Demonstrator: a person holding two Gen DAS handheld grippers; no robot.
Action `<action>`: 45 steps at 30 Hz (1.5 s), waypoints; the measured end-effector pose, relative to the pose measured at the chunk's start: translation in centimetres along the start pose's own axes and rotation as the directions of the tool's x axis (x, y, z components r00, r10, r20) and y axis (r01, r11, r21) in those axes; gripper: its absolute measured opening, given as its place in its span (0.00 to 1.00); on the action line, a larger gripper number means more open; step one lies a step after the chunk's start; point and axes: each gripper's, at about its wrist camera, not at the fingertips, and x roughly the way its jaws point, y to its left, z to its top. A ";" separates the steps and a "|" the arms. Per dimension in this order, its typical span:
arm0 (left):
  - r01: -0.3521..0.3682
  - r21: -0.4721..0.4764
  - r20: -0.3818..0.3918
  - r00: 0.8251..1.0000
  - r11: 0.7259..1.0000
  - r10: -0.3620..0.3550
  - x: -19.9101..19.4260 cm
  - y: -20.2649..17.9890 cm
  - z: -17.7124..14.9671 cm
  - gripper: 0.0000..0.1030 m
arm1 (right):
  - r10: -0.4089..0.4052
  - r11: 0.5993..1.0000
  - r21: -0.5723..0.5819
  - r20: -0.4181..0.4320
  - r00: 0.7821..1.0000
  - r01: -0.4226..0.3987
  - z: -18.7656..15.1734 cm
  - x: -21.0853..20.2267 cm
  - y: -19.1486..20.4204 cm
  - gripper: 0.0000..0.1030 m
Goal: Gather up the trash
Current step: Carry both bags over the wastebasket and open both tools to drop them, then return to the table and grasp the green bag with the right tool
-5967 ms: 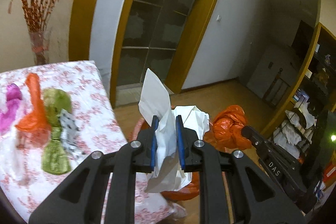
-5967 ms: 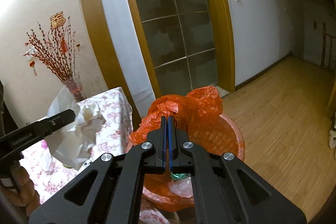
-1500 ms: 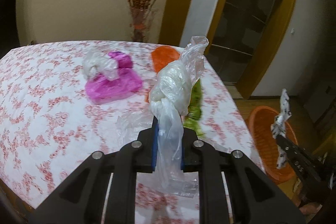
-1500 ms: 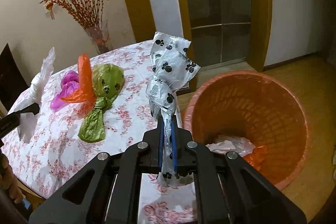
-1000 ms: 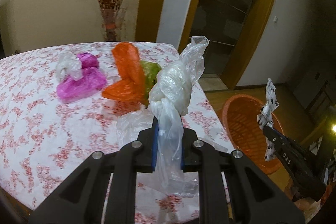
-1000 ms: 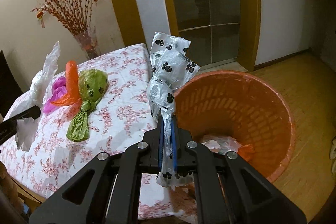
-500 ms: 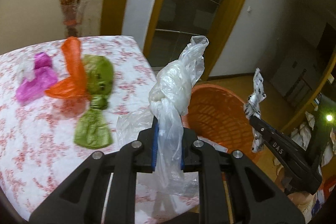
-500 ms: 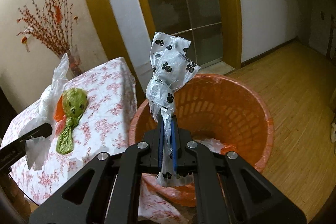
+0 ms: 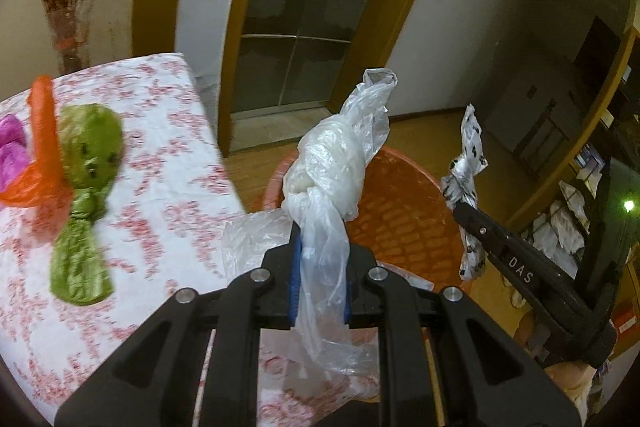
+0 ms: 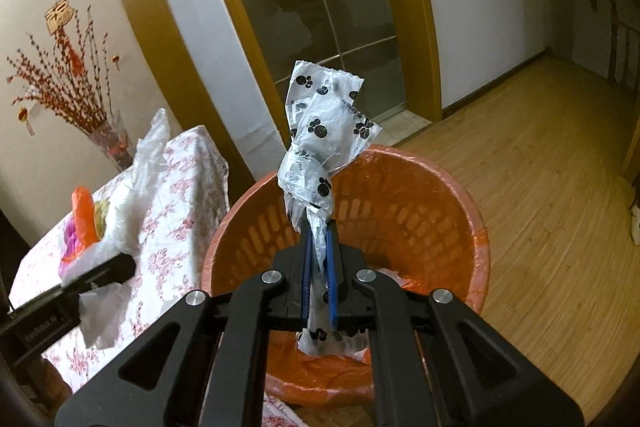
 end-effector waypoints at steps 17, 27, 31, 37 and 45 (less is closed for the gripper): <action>0.038 -0.001 -0.052 0.998 0.999 -0.038 5.3 -1.2 1.1 0.37 | 0.005 0.998 0.066 -0.005 1.000 -0.005 0.5 1.7 -2.2 0.42; -0.083 -0.010 -0.022 0.996 0.996 0.083 3.2 1.8 -0.1 0.50 | -0.048 0.996 0.073 -0.026 0.999 0.050 -0.2 1.9 -2.6 0.45; -0.147 -0.019 0.010 0.989 0.989 0.147 1.0 3.6 -0.6 0.52 | -0.029 0.998 0.053 -0.034 0.999 0.030 -0.3 2.1 -1.1 0.45; -0.231 -0.070 0.052 0.971 0.970 0.235 -2.4 7.3 -1.2 0.55 | 0.015 1.000 -0.010 -0.055 0.998 -0.015 -0.7 2.5 2.3 0.45; -0.351 -0.168 0.064 0.929 0.921 0.365 -6.1 13.5 -2.4 0.58 | 0.078 0.990 -0.109 -0.100 0.992 -0.089 -1.7 3.5 8.3 0.45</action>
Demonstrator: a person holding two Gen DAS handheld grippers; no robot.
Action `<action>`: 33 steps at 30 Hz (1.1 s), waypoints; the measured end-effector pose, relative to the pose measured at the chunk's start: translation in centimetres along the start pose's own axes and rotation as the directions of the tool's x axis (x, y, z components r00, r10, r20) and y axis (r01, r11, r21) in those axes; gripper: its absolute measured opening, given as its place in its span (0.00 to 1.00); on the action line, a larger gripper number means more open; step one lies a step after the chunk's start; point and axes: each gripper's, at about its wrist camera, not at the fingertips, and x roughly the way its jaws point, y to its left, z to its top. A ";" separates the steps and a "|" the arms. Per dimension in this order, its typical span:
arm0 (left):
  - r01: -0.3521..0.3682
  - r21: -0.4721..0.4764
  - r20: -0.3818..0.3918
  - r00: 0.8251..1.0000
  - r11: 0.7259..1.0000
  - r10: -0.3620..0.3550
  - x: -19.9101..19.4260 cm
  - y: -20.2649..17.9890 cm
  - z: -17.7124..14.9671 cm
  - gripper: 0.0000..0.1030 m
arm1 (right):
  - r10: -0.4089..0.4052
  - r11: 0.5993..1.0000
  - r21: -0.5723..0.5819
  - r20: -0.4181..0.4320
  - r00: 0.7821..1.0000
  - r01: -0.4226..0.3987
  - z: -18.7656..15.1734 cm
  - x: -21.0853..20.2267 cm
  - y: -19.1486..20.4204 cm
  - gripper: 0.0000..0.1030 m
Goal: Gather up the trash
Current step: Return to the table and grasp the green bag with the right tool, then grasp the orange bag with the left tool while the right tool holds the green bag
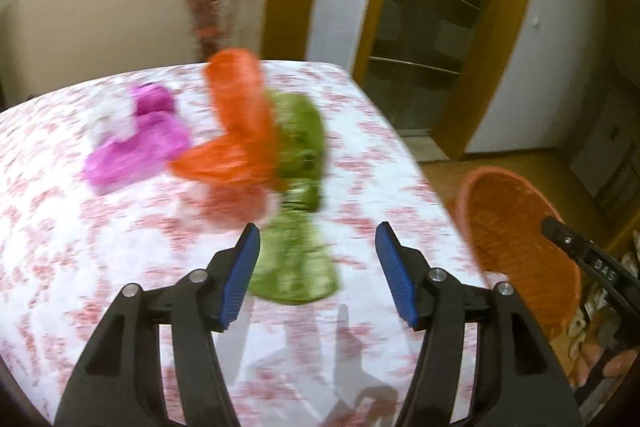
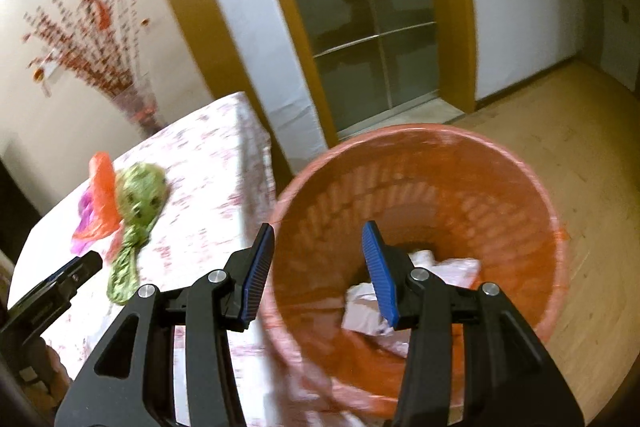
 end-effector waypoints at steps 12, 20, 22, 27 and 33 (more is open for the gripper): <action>-0.155 -0.124 0.007 0.988 0.980 0.157 -1.1 10.2 0.2 0.61 | 0.142 0.973 -0.166 -0.120 0.983 -0.161 -0.9 4.8 10.8 0.45; -0.193 -0.166 0.015 0.980 0.967 0.198 -1.0 13.7 1.2 0.62 | 0.190 0.947 -0.220 -0.201 0.961 -0.233 -0.9 9.3 17.3 0.45; -0.190 -0.170 0.016 0.981 0.967 0.196 -0.8 14.3 1.4 0.62 | 0.178 0.943 -0.243 -0.214 0.961 -0.229 -1.0 10.1 18.3 0.45; -0.178 -0.166 0.022 0.983 0.970 0.184 -0.7 14.3 2.0 0.62 | 0.096 0.938 -0.304 -0.234 0.967 -0.167 -1.6 11.7 19.5 0.34; -0.135 -0.143 0.036 0.989 0.980 0.141 0.0 12.9 3.0 0.62 | 0.077 0.950 -0.282 -0.208 0.975 -0.135 -1.5 10.7 17.8 0.17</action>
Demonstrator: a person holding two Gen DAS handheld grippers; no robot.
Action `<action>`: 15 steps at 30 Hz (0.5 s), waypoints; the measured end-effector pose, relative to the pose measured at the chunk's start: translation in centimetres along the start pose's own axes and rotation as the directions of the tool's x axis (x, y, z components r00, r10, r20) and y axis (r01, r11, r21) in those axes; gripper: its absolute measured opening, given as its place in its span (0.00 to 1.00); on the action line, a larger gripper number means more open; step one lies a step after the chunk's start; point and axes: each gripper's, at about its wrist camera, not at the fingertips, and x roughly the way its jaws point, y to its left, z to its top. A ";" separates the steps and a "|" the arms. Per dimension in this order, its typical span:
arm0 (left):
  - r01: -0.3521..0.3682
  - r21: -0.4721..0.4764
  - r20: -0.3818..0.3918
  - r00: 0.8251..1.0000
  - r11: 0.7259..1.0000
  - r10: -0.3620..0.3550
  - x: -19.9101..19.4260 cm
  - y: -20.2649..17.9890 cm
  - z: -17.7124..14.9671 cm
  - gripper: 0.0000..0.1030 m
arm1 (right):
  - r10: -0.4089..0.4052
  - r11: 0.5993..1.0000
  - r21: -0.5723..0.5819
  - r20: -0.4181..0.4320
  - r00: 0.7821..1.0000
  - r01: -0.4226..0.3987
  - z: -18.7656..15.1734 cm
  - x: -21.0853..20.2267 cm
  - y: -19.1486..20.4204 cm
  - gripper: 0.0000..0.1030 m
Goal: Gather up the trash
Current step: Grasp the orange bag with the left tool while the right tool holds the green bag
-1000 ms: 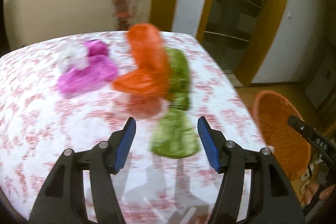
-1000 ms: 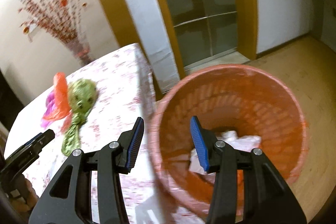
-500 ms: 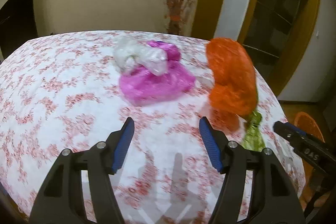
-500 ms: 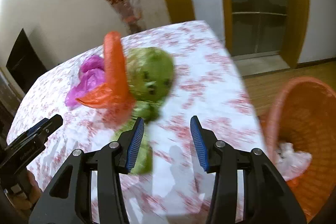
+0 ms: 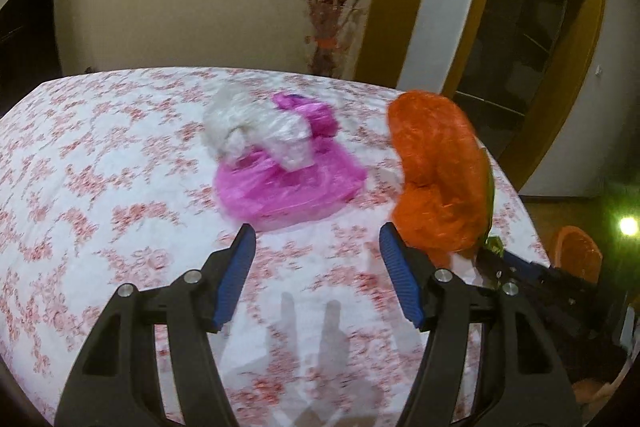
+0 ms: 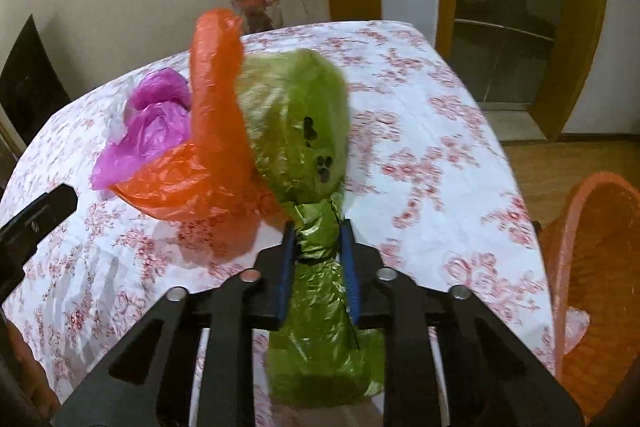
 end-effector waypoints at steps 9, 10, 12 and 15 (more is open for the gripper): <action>0.084 0.074 0.009 0.996 0.994 -0.085 1.1 -6.1 2.1 0.71 | -0.081 0.986 0.146 0.037 0.996 0.075 -1.5 -2.9 -6.6 0.15; 0.086 0.085 0.008 0.996 0.993 -0.087 1.3 -6.9 2.3 0.71 | -0.085 0.984 0.161 0.043 0.995 0.077 -1.6 -3.3 -7.3 0.15; 0.084 0.107 0.003 0.996 0.991 -0.085 2.2 -8.3 2.7 0.71 | -0.089 0.980 0.182 0.052 0.995 0.078 -1.6 -3.7 -8.2 0.15; 0.052 0.128 -0.015 0.999 0.990 -0.050 4.0 -9.8 3.0 0.71 | -0.087 0.977 0.202 0.063 0.994 0.073 -1.6 -4.3 -9.3 0.15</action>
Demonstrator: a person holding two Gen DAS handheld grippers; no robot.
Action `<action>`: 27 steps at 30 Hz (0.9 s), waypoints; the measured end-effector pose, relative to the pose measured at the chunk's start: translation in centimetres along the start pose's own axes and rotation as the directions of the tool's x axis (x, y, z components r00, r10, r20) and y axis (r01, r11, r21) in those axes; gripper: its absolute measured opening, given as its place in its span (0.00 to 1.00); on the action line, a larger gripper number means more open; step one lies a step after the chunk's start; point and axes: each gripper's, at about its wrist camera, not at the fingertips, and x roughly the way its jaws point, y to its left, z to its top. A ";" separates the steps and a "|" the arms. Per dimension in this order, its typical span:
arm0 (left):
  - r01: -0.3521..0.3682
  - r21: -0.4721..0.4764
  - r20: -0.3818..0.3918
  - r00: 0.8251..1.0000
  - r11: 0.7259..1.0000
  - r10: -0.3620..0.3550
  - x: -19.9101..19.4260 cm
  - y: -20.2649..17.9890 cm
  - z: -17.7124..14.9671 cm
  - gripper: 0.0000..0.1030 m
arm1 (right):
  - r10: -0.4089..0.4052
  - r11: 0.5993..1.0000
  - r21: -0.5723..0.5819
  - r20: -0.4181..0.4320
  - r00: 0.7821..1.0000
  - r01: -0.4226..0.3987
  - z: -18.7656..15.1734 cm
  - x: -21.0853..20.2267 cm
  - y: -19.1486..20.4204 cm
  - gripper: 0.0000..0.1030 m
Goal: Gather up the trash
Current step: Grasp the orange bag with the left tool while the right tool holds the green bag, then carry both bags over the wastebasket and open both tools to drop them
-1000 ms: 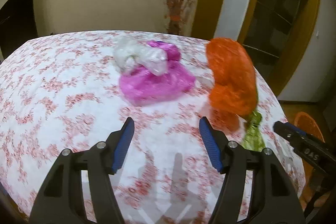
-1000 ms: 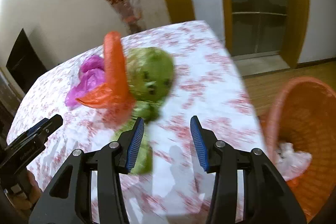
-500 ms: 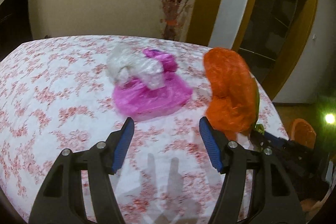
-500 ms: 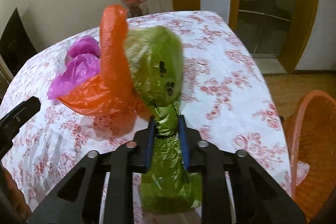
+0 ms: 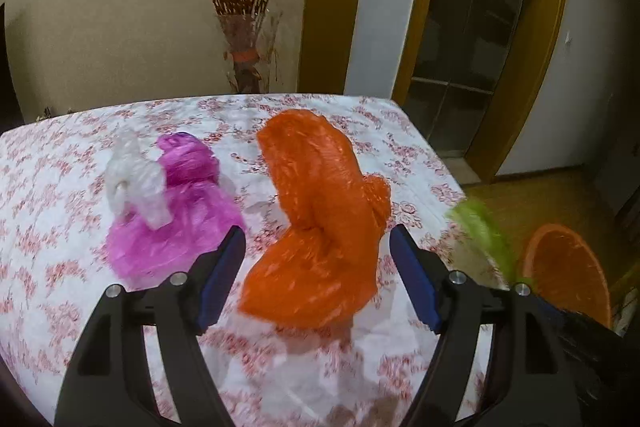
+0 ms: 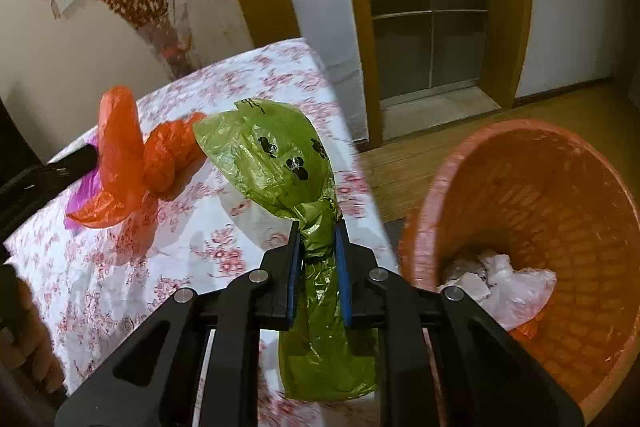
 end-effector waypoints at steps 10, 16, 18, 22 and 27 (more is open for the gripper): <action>0.069 -0.017 -0.063 0.996 0.997 -0.070 2.4 0.3 0.1 0.05 | -0.003 1.000 0.019 0.032 0.999 0.002 0.0 -2.0 -1.4 0.15; 0.135 0.002 -0.011 0.991 0.991 -0.135 -1.4 -0.8 -0.1 0.05 | -0.024 0.999 0.035 0.100 0.995 0.021 0.3 -4.8 -2.1 0.15; 0.162 0.011 0.002 0.987 0.987 -0.162 -2.7 -1.5 -0.3 0.05 | -0.031 0.999 0.039 0.119 0.992 0.027 0.3 -5.8 -2.6 0.15; 0.200 0.037 0.014 0.980 0.979 -0.201 -4.4 -3.4 -0.3 0.05 | -0.054 0.997 0.058 0.156 0.986 0.045 0.3 -7.6 -3.6 0.15; 0.247 0.067 0.017 0.969 0.967 -0.248 -6.0 -6.0 -0.7 0.05 | -0.084 0.994 0.086 0.191 0.978 0.068 0.3 -9.4 -5.4 0.15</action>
